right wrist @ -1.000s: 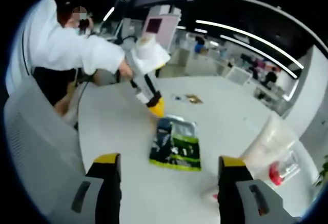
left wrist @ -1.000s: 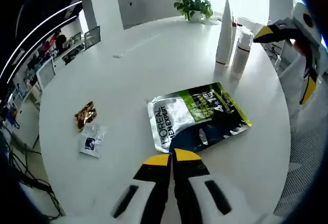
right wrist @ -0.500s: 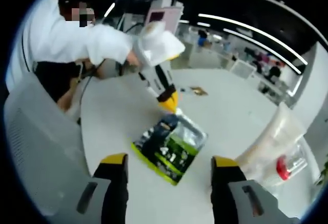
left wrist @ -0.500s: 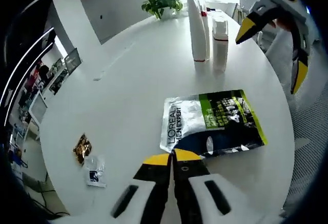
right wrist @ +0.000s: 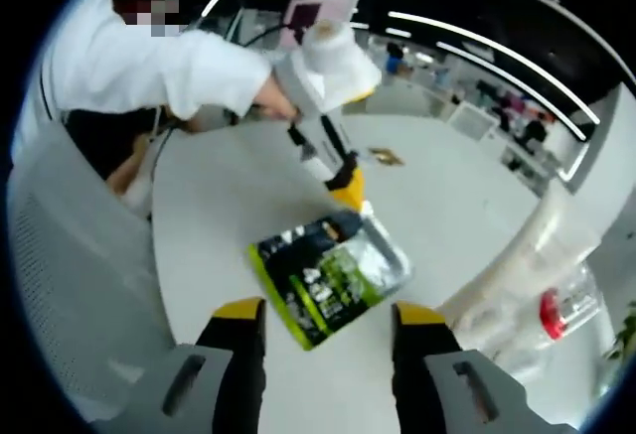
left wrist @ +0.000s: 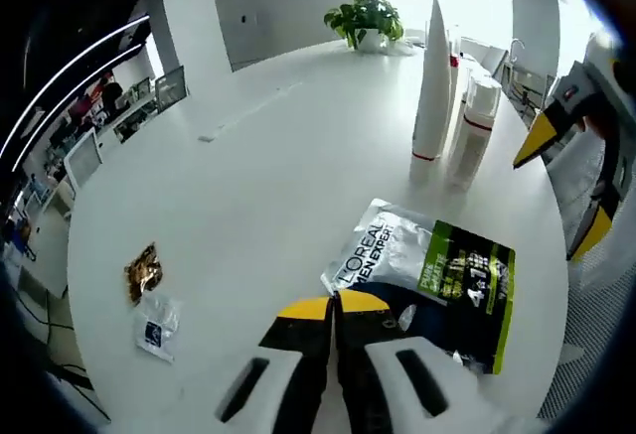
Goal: Arrange the skincare products in the storage area until every visible bottle or jar stands upright without overlapping.
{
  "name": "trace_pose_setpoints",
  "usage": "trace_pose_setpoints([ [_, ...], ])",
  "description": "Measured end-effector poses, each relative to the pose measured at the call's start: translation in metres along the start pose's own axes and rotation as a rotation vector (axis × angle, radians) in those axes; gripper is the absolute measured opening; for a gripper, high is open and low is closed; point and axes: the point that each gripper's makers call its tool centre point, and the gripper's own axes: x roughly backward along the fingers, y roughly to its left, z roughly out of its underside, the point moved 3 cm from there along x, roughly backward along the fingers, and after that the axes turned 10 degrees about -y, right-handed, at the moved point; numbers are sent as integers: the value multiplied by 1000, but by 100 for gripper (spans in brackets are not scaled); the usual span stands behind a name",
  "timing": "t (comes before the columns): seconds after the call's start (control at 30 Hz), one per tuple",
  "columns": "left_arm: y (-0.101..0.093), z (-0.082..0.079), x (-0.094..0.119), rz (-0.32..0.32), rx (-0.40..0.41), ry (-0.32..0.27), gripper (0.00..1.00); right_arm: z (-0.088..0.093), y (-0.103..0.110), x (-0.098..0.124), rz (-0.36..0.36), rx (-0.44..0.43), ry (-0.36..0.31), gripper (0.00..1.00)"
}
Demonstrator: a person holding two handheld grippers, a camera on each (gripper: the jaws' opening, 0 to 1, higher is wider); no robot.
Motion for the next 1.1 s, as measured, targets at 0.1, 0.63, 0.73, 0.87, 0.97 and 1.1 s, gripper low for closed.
trace_pose_setpoints([
  [0.1,-3,0,-3,-4,46,-13,7,3,5,-5,-18,-4,9,43],
  [0.63,-11,8,-6,-24,144,-66,7,17,21,-42,65,-203,21,30],
  [0.73,-11,7,-6,-27,158,-77,7,21,20,-47,68,-178,35,29],
  [0.87,-11,7,-8,-28,171,-82,7,30,14,-53,81,-155,46,30],
  [0.97,-12,9,-9,-29,183,-89,7,36,17,-57,64,-159,62,32],
  [1.1,-11,9,-9,-33,202,-97,7,35,14,-59,72,-160,47,32],
])
